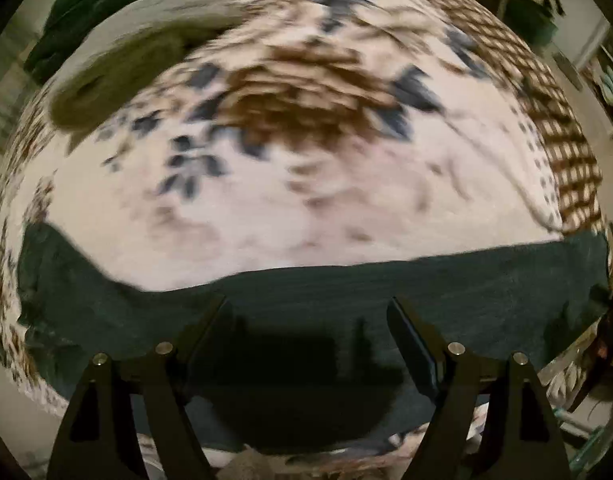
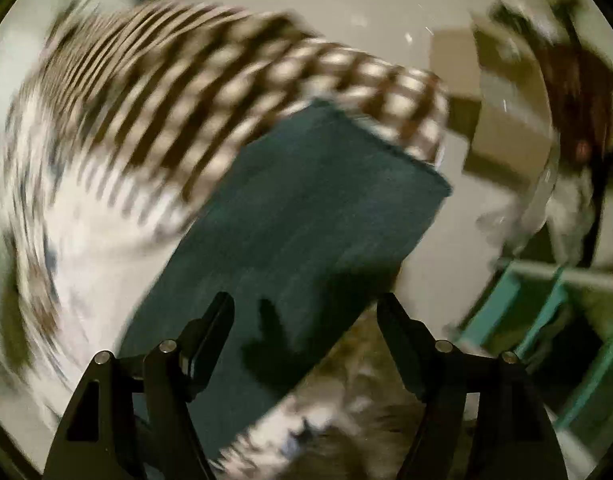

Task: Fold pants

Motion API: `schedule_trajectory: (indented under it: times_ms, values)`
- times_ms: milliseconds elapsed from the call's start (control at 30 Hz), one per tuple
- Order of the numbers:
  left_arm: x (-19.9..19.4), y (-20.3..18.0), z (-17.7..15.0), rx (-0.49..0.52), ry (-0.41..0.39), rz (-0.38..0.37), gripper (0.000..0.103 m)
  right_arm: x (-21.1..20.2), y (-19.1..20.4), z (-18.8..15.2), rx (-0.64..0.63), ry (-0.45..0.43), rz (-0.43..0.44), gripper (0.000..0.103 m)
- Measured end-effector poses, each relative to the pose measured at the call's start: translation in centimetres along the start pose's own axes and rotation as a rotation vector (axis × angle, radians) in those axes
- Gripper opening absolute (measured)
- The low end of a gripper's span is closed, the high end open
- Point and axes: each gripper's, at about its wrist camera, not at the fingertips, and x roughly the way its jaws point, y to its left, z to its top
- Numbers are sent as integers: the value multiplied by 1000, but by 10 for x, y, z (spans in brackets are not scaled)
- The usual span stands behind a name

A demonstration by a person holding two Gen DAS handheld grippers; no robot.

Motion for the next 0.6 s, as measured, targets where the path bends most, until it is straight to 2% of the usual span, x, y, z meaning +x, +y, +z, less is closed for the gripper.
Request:
schedule_trajectory:
  times_ms: [67,200,267,367,500,600]
  values:
    - [-8,28,5,-29,11,47,78,1,52,-26,-135,40,-64,76]
    - [-7,106,9,-109,65,149,78,13,141,-85,-351,90,-116,79]
    - [1,149,13,-159,121,204,78,22,187,-114,-442,93,-140,81]
    - [15,209,20,-207,207,257,78,41,245,-149,-502,127,-132,81]
    - [42,269,39,-315,286,249,78,57,304,-173,-548,144,-134,81]
    - [60,310,51,-432,345,192,78,65,332,-181,-575,132,-165,81]
